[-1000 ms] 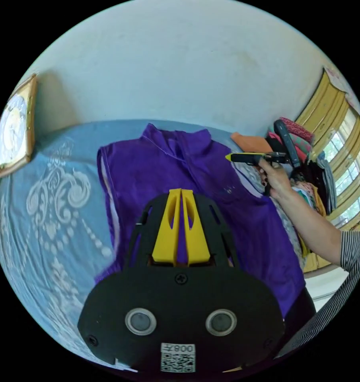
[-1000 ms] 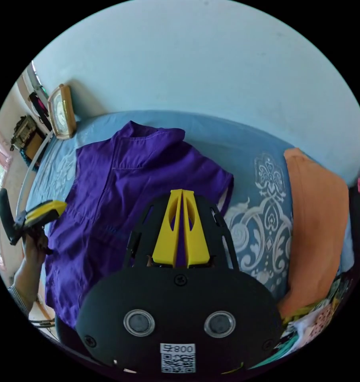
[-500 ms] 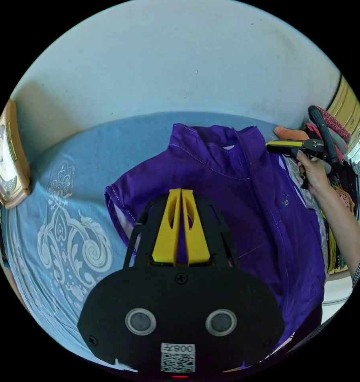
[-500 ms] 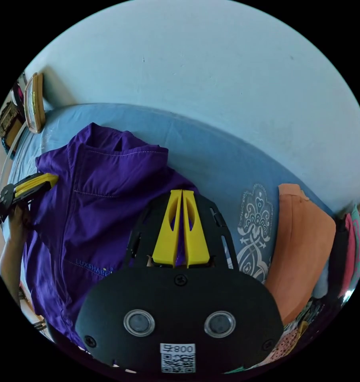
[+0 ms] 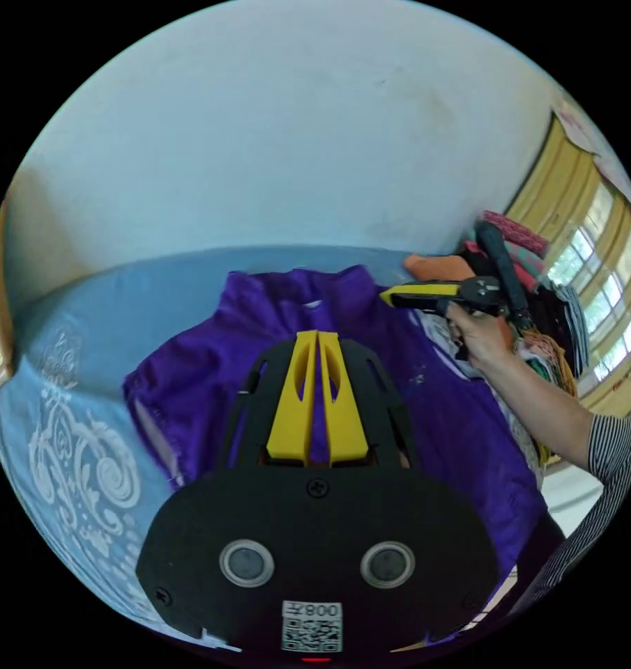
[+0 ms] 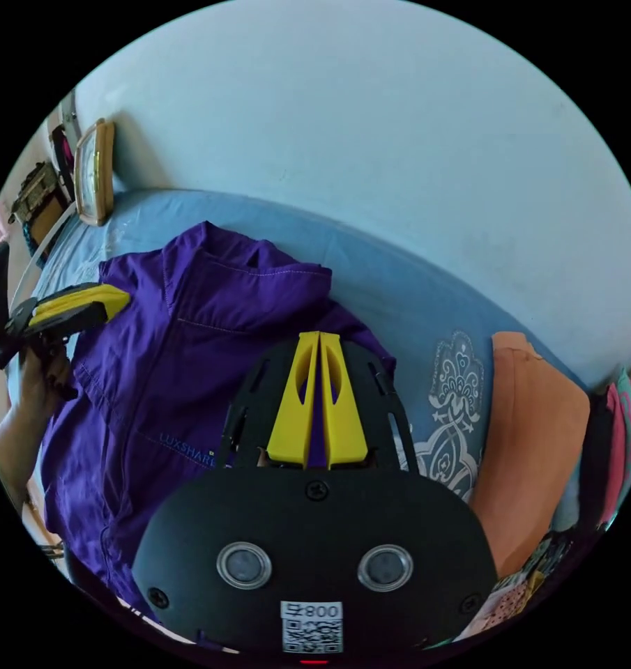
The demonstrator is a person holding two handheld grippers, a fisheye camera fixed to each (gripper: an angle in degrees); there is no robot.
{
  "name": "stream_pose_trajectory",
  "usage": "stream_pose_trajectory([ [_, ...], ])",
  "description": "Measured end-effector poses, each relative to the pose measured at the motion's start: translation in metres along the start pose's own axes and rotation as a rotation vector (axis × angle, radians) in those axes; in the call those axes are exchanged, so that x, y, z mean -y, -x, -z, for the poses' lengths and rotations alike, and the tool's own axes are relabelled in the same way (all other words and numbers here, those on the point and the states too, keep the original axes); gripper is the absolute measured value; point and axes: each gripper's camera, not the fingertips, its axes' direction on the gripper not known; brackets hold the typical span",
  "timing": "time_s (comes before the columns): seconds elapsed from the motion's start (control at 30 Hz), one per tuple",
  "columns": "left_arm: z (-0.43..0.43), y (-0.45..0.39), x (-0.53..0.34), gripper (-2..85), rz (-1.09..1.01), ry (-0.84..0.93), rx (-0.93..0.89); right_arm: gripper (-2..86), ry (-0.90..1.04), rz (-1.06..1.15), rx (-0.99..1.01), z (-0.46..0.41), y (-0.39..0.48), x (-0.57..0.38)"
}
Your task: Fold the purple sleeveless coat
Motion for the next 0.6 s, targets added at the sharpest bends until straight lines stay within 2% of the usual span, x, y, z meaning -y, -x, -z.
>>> stream_pose_trajectory([
  [0.13,-0.043,-0.016,0.012,0.3,-0.048,0.096,0.028,0.1,0.016,-0.032,0.015,-0.003,-0.015,-0.019],
  [0.2,-0.07,-0.012,0.012,0.2,-0.082,0.187,0.175,0.1,0.054,-0.058,0.024,-0.011,-0.025,-0.023],
  [0.37,-0.074,-0.004,-0.01,0.2,-0.049,0.161,0.148,0.1,0.065,-0.108,0.088,-0.015,-0.05,-0.045],
  [0.47,-0.054,-0.002,-0.034,0.2,-0.052,0.096,0.205,0.1,0.046,-0.087,0.075,-0.004,-0.056,-0.068],
  [0.53,-0.039,0.011,-0.051,0.2,-0.003,0.05,0.221,0.1,0.007,-0.092,0.092,0.007,-0.062,-0.084],
  [0.6,-0.036,0.038,-0.069,0.2,0.079,0.062,0.318,0.1,-0.027,-0.105,0.126,0.016,-0.068,-0.099],
])
